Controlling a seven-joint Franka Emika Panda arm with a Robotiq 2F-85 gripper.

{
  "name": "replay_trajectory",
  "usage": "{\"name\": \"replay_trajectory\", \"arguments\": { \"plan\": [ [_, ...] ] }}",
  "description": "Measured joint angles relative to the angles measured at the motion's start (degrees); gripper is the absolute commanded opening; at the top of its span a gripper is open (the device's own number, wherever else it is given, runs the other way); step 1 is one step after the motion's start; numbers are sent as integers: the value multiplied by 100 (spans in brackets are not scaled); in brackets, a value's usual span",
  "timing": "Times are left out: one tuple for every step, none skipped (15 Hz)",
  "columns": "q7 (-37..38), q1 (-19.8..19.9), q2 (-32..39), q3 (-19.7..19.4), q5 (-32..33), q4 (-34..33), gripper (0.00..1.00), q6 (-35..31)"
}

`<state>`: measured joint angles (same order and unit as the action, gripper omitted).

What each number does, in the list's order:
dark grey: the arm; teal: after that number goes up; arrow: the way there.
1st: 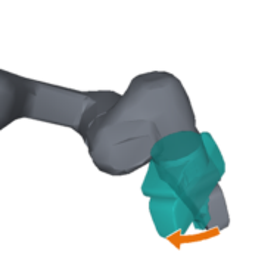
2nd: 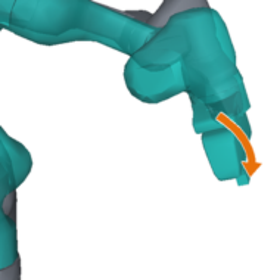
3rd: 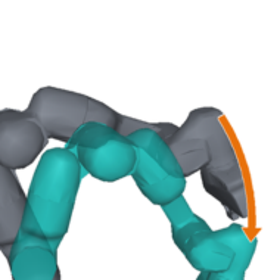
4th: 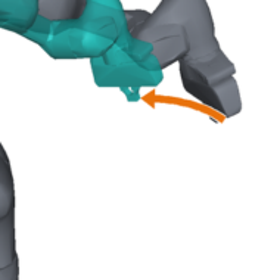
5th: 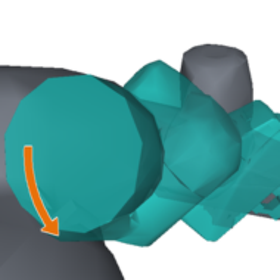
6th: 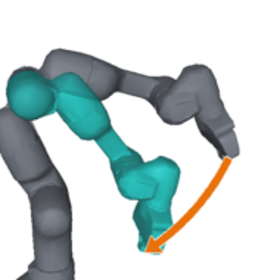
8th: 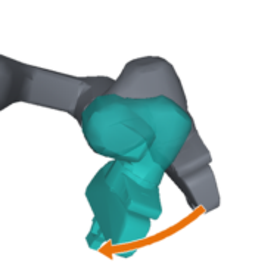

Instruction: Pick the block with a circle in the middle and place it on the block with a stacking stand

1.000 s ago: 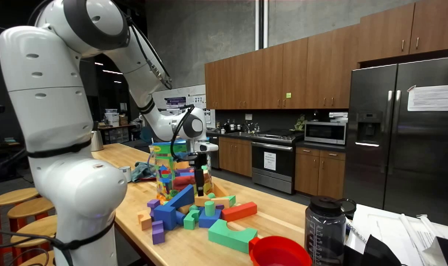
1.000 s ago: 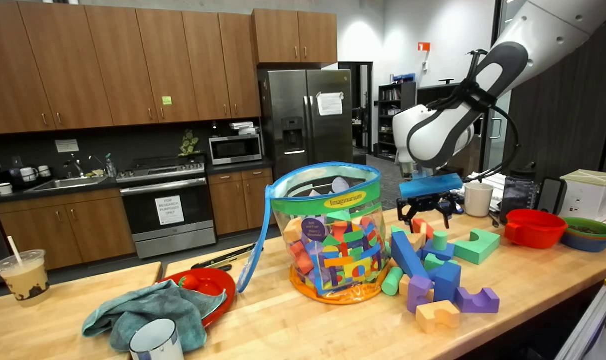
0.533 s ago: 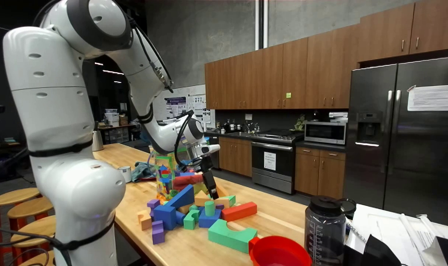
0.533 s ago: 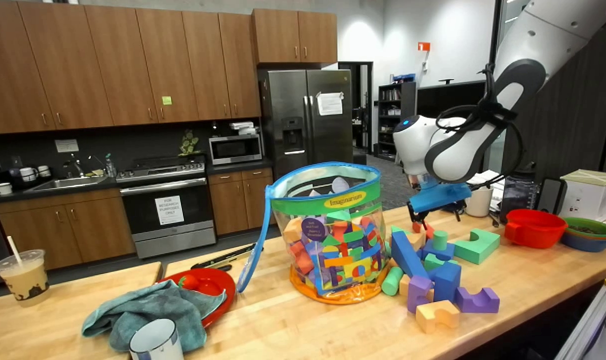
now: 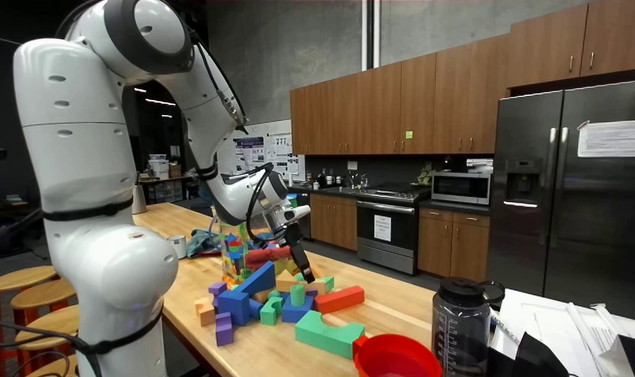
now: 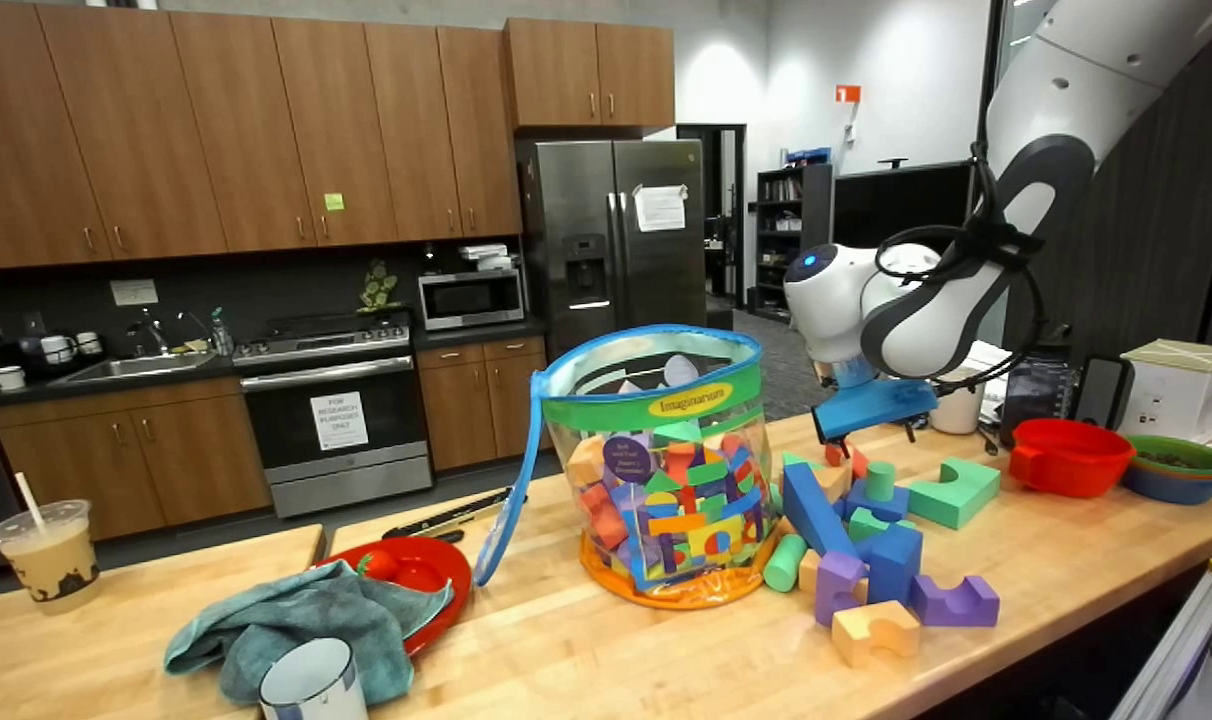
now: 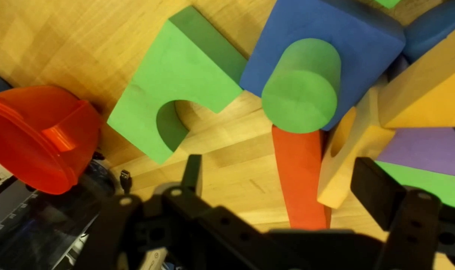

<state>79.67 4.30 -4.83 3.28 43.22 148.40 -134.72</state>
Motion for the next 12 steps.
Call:
{"name": "replay_trajectory", "arguments": {
  "plan": [
    [90,0,7,-1,70,-3,100,-39],
    [165,-1,10,-4,123,-5,100,-71],
    [221,-1,11,-8,161,-5,100,-104],
    [263,-2,15,-12,165,-5,100,-141],
    [300,-4,21,-16,165,-2,100,-189],
    [331,-7,36,-22,165,3,100,-260],
    [372,-14,71,-32,165,15,100,-360],
    [413,-23,125,-45,165,39,100,-483],
    [448,-27,194,-55,175,67,100,-624],
    [502,-31,279,-65,223,88,100,-769],
    [576,-36,373,-79,317,94,100,-905],
    [658,-47,457,-97,427,93,100,-1018]
  ]
}}
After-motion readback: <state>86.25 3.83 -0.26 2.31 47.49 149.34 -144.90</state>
